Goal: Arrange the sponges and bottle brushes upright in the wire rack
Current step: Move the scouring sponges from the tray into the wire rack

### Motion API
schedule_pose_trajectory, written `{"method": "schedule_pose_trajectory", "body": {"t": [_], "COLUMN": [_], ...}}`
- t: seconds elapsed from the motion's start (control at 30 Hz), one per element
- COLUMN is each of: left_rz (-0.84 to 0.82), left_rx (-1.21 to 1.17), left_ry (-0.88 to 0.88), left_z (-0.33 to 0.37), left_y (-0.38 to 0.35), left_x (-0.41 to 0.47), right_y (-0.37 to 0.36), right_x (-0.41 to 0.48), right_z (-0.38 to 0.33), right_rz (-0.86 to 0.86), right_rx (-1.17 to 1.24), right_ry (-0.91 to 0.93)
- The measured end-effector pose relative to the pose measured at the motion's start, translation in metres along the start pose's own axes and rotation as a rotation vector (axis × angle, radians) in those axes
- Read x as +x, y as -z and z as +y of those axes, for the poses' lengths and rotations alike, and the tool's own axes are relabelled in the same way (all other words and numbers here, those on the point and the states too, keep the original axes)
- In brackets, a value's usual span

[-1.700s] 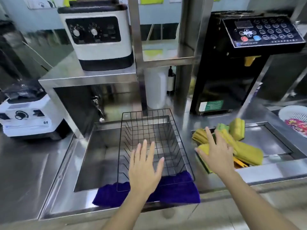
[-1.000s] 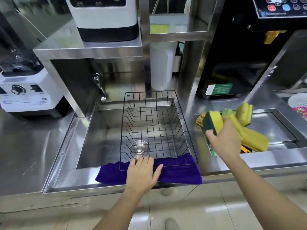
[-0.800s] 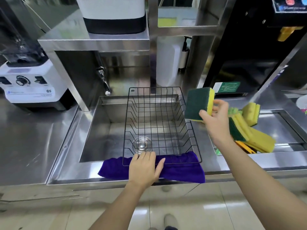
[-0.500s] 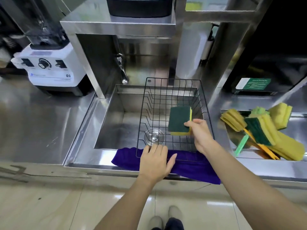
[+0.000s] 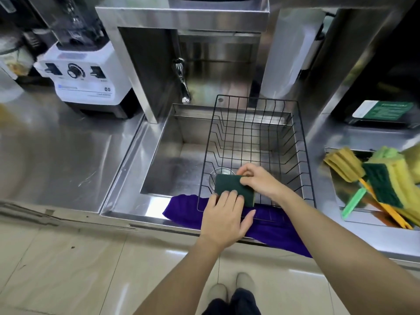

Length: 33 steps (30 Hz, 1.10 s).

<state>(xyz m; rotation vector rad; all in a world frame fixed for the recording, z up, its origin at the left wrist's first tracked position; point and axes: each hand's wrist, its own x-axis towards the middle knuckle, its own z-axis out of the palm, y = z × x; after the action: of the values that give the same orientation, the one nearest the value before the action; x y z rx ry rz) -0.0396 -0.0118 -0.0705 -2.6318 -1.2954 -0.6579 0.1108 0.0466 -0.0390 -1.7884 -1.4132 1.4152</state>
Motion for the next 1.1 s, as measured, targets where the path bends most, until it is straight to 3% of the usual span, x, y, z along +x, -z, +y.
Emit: {"method": "schedule_pose_trajectory", "body": {"t": [0.1,0.2,0.33,0.5,0.63,0.73,0.83,0.97,1.1], "left_rz": [-0.024,-0.044,-0.072,-0.141,-0.163,-0.157,-0.140,-0.137,-0.149], "left_rx": [-0.006,0.005,0.015,-0.001,-0.010,-0.012,-0.011,-0.021,-0.019], "left_ry": [-0.002,-0.002,0.001,-0.014,-0.080,-0.102,-0.103,-0.104,-0.088], "left_z": [0.000,0.000,0.001,0.023,0.060,0.074,0.078,0.077,0.078], "left_y": [0.001,0.002,0.005,0.003,0.000,-0.004,-0.008,-0.013,-0.012], "left_x": [0.000,0.001,0.001,0.014,0.032,0.037,0.037,0.035,0.036], "right_y": [0.005,0.012,0.007,0.020,0.064,0.101,0.132,0.162,0.173], "right_x": [0.004,0.007,-0.001,-0.028,-0.053,-0.075,-0.091,-0.104,-0.108], "right_z": [0.005,0.012,0.007,0.003,0.006,0.022,0.049,0.082,0.099], "right_rz": [-0.055,0.001,0.078,0.396,0.788,1.051,1.152,1.055,0.927], "right_rx": [-0.086,-0.486,-0.775,-0.721,-0.611,-0.589,-0.666,-0.745,-0.796], "right_ry": [-0.009,-0.035,0.044,0.331,0.350,0.244,0.049,-0.255,-0.400]}}
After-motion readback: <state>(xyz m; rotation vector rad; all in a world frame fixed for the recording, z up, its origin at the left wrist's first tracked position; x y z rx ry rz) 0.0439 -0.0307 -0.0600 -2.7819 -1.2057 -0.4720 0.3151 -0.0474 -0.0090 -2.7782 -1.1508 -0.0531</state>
